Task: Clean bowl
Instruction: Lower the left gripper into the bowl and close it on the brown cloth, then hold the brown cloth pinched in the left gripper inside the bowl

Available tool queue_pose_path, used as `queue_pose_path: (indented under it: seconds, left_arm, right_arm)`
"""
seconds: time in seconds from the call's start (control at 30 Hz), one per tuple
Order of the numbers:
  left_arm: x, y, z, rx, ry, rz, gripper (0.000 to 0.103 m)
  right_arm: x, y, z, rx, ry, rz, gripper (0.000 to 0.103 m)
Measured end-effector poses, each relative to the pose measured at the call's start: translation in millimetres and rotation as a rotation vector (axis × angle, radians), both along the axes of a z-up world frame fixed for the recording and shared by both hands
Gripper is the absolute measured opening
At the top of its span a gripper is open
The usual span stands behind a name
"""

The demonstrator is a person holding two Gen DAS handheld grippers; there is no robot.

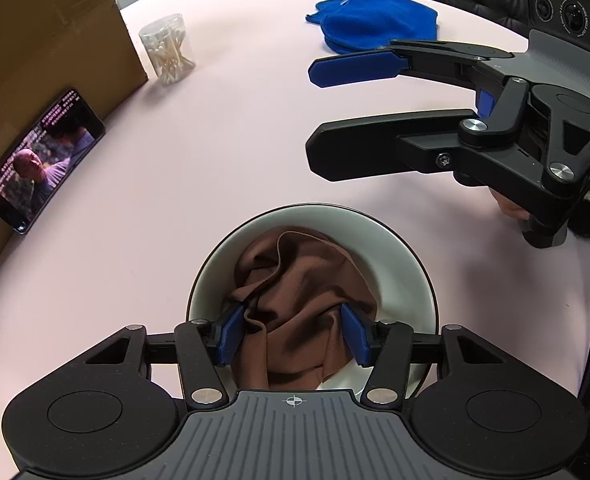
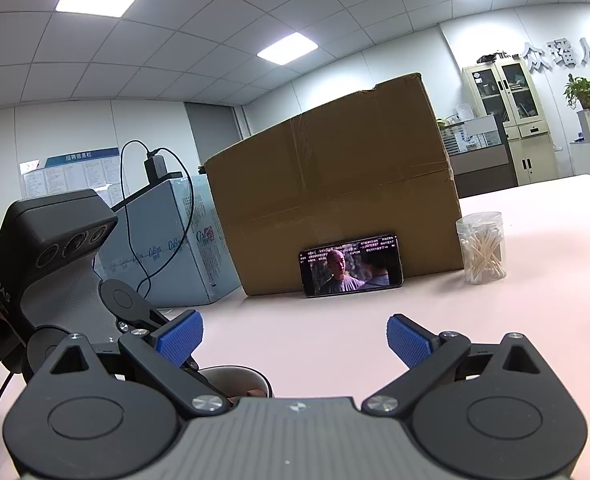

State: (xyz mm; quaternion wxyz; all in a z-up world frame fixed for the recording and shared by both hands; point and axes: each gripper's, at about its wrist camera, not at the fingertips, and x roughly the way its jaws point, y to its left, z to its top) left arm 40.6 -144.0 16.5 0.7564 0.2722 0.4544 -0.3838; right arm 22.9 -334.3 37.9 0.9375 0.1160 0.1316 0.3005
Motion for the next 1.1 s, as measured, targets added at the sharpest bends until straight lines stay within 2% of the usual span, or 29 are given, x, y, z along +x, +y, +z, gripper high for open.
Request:
queue_pose_path:
  seconds: [0.13,0.2,0.4,0.63,0.97,1.1]
  left_arm:
    - [-2.4,2.5,1.5,-0.011,0.016,0.0,0.03]
    - [-2.9,5.1,1.8,-0.015,0.02,0.008,0.024]
    - [-3.9,10.9,1.4,-0.029,0.025,0.028,0.017]
    - [-3.5,0.3,1.4,-0.059,0.02,-0.012,0.016]
    - [2.3,12.0,1.5,-0.052,-0.003,0.037,0.016]
    - [-1.8,13.2,1.5,-0.053,0.0,0.027,0.016]
  right_arm:
    - [0.4,-0.3,-0.4,0.002,0.002,-0.002,0.1]
    - [0.6,-0.9,-0.6,0.004,0.004,-0.003,0.1]
    - [-0.3,-2.6,-0.9,0.009,0.008,-0.007,0.1]
    - [1.7,-3.2,-1.7,0.015,0.019,-0.016,0.1]
    - [3.6,-4.5,-2.6,0.019,0.033,-0.02,0.1]
    - [4.2,-4.6,-2.5,0.016,0.036,-0.021,0.1]
